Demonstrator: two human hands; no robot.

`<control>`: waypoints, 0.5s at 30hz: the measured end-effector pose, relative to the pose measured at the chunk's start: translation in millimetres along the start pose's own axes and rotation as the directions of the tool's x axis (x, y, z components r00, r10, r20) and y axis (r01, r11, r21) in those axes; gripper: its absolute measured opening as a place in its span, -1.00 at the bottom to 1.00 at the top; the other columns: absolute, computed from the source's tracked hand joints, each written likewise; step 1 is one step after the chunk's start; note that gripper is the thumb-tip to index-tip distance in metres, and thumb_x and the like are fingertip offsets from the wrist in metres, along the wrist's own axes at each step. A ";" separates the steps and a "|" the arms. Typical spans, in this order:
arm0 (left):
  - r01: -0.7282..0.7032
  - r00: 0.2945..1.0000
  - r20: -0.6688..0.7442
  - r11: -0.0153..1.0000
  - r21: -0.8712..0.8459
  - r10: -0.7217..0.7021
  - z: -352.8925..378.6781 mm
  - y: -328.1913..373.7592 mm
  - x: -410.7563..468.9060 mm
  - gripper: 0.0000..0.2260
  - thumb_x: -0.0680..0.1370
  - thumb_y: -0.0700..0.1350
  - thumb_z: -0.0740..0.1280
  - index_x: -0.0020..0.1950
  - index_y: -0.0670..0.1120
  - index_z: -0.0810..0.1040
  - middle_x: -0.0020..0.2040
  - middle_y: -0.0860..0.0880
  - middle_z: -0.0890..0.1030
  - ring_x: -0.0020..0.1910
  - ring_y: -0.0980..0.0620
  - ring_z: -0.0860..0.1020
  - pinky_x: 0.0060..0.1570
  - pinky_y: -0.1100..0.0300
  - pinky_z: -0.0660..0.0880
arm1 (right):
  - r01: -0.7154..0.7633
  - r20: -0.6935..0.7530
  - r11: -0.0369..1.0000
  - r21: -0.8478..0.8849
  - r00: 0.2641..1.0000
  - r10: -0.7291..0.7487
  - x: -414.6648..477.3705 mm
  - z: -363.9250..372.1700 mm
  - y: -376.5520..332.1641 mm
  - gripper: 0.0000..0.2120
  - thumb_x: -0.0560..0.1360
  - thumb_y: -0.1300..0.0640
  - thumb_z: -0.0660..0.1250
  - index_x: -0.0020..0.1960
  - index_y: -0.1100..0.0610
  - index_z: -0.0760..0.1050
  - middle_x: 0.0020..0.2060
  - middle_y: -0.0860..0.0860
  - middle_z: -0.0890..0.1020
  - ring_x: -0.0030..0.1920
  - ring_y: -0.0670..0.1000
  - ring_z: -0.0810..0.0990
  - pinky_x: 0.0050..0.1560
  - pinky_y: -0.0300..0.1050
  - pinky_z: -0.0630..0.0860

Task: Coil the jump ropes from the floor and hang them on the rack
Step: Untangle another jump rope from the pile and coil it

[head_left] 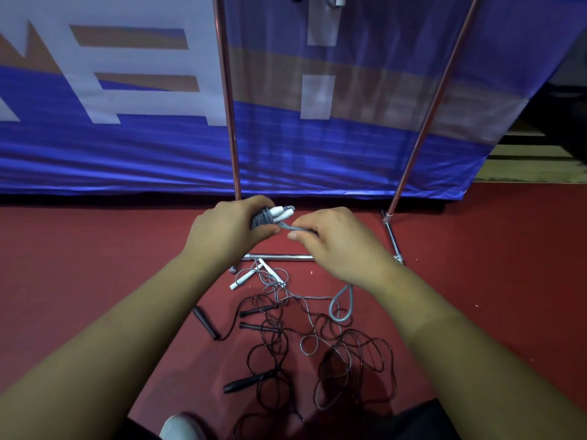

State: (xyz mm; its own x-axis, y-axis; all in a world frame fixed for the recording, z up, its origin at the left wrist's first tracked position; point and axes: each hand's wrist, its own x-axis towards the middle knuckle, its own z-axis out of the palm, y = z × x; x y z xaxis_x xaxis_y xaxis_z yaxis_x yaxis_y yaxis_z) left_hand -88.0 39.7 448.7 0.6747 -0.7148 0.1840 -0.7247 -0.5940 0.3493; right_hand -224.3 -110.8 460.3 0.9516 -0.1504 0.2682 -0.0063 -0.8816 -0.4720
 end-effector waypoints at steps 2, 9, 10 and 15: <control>-0.052 0.996 0.080 0.993 0.106 0.043 2.8 5.3 -0.8 -0.65 0.47 0.32 0.33 0.20 0.24 0.49 -0.02 0.06 0.67 0.01 -0.11 0.62 -0.13 0.07 0.51 | 0.028 -0.003 1.000 0.002 1.000 -0.028 0.1 1.1 0.5 -0.76 0.56 0.04 0.30 -0.27 0.02 0.51 -0.42 -0.09 0.47 -0.30 0.04 0.47 -0.24 0.10 0.48; -0.214 0.936 0.319 0.962 0.173 0.151 6.2 27.6 -12.7 -0.37 0.22 0.62 0.16 0.05 0.24 0.54 -0.41 0.08 0.40 -0.26 -0.02 0.54 -0.26 0.14 0.35 | -0.061 -0.025 0.973 0.223 0.997 0.068 0.8 -10.8 10.9 -0.94 0.43 0.09 0.46 -0.20 0.05 0.66 -0.29 -0.08 0.67 -0.21 -0.09 0.61 -0.09 -0.04 0.52; -0.223 0.934 0.310 0.967 0.121 0.177 6.5 29.6 -13.2 -0.49 0.29 0.58 0.22 -0.10 0.20 0.52 -0.44 0.06 0.42 -0.34 0.06 0.49 -0.30 0.15 0.32 | -0.090 -0.034 0.958 0.273 0.994 0.103 1.1 -12.5 13.7 -0.96 0.40 0.11 0.49 -0.21 0.05 0.66 -0.30 -0.08 0.67 -0.22 -0.10 0.61 -0.09 -0.08 0.52; -0.185 0.910 0.272 0.894 -0.408 0.312 -0.9 22.4 -14.9 -0.69 0.42 0.32 0.37 -0.07 0.11 0.60 -0.40 0.03 0.53 -0.45 0.13 0.45 -0.36 0.11 0.40 | -0.125 -0.029 0.873 0.471 0.987 0.158 3.2 -17.8 27.7 -0.95 0.45 0.18 0.48 -0.16 0.05 0.68 -0.25 -0.06 0.70 -0.21 -0.11 0.61 -0.07 -0.13 0.52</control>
State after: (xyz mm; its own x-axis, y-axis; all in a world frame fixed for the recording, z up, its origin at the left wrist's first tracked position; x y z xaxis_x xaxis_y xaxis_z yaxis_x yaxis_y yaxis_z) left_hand -114.2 37.4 454.6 0.3499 -0.9364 0.0265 -0.7154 -0.2488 0.6529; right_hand -226.9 -143.7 463.1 0.9292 -0.3006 0.2150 0.0198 -0.5404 -0.8412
